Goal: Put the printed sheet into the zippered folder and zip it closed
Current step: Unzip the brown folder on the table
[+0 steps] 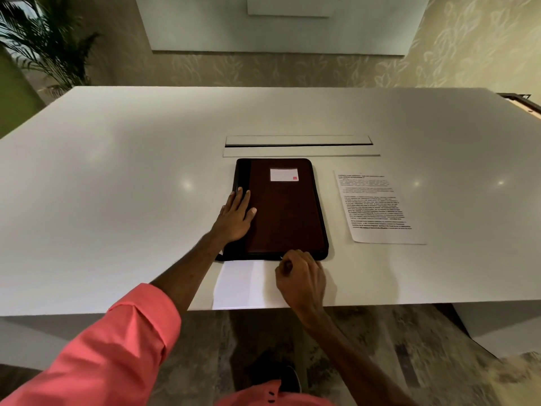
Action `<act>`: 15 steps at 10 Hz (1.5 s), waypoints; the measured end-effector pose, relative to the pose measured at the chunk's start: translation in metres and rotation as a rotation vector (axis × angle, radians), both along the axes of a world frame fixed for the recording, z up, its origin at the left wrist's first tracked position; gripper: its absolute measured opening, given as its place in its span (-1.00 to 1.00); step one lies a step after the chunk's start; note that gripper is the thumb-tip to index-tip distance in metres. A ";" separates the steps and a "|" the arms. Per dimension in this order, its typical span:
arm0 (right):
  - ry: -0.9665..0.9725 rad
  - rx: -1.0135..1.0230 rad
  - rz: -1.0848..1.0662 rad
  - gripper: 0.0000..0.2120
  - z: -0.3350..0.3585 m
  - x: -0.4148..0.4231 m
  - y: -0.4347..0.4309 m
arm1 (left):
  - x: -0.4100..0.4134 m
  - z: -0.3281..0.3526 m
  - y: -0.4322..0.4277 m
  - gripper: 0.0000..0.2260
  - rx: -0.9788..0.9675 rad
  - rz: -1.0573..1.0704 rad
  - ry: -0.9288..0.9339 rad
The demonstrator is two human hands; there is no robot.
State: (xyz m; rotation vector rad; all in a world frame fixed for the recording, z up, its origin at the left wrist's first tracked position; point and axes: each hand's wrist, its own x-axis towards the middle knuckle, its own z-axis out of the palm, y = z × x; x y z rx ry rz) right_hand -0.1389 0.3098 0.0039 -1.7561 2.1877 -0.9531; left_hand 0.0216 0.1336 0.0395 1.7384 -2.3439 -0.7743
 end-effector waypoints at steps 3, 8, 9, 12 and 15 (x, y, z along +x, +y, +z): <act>-0.026 0.007 -0.039 -0.84 -0.004 0.002 0.002 | 0.000 -0.003 0.000 -0.41 -0.005 -0.002 -0.007; 0.070 -0.063 0.190 -0.95 -0.006 0.075 -0.019 | 0.003 -0.001 -0.005 -0.40 0.033 -0.033 -0.011; 0.081 -0.041 0.223 -0.91 -0.010 0.084 -0.022 | 0.004 -0.003 -0.006 -0.40 0.032 -0.041 -0.008; 0.107 -0.049 0.317 -0.84 -0.011 0.122 -0.029 | 0.008 -0.005 -0.008 -0.40 0.021 -0.058 0.003; 0.143 -0.138 0.344 -0.72 0.000 0.078 -0.046 | 0.013 -0.010 -0.009 -0.38 0.015 -0.045 0.111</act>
